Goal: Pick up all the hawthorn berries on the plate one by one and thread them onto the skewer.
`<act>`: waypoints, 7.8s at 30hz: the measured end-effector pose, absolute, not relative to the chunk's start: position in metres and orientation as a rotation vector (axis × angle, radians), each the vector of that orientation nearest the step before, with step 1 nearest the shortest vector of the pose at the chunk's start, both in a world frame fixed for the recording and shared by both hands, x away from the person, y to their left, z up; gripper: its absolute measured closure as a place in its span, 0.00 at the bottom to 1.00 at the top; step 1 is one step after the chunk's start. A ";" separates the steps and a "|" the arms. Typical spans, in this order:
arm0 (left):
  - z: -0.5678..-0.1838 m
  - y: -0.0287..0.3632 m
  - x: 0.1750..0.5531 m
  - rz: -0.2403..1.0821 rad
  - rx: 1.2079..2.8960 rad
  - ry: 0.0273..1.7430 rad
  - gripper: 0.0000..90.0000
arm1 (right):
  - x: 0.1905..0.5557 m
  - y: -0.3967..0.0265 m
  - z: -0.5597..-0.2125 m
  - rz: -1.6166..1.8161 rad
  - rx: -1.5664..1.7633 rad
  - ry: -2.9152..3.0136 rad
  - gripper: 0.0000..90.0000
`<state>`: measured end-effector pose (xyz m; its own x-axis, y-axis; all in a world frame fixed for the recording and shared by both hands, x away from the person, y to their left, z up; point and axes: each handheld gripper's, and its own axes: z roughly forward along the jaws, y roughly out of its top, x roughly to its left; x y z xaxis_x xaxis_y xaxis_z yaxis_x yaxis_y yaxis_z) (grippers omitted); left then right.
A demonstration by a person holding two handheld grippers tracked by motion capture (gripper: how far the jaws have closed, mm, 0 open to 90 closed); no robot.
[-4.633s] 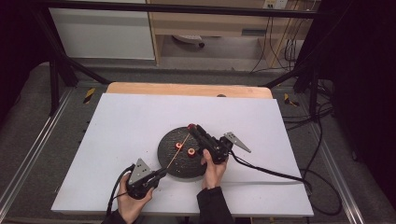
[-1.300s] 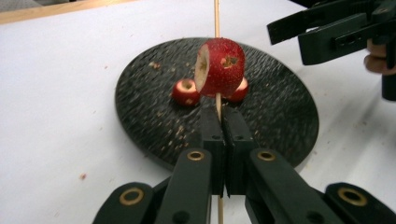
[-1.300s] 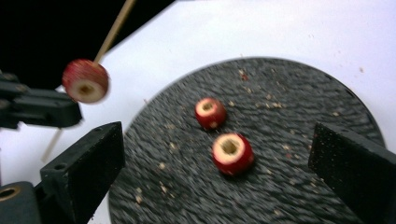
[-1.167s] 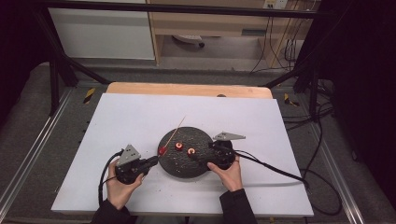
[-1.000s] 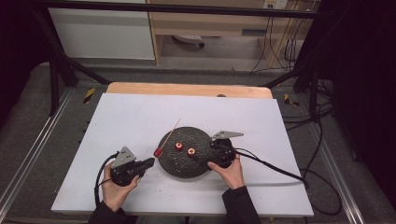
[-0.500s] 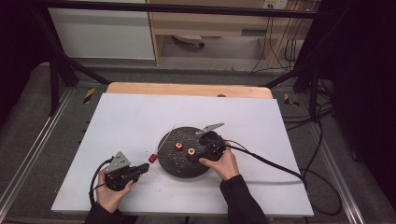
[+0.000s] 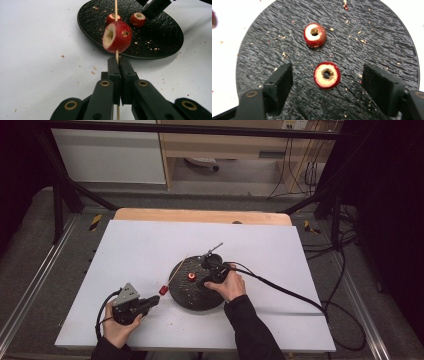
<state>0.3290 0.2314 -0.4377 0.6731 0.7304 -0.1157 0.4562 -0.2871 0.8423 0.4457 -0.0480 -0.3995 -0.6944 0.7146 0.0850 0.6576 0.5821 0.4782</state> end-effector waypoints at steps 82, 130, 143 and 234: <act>-0.434 0.226 0.324 0.370 1.929 0.903 0.98 | 0.416 -0.087 -0.390 1.346 1.329 2.438 0.68; -0.432 0.214 0.318 0.369 1.924 0.866 0.98 | 0.383 -0.099 -0.419 2.090 1.384 1.732 0.68; -0.429 0.207 0.315 0.371 1.914 0.855 0.98 | 0.393 -0.104 -0.409 2.150 1.379 1.642 0.68; -0.412 0.153 0.327 0.401 1.852 0.823 0.98 | 0.401 -0.108 -0.401 2.298 1.392 1.514 0.69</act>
<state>0.3267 0.1533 -0.4118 0.7104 0.6974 -0.0943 0.3561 -0.2407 0.9029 0.4011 -0.1080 -0.4013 -0.5910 0.4856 0.6442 0.4001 -0.5170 0.7567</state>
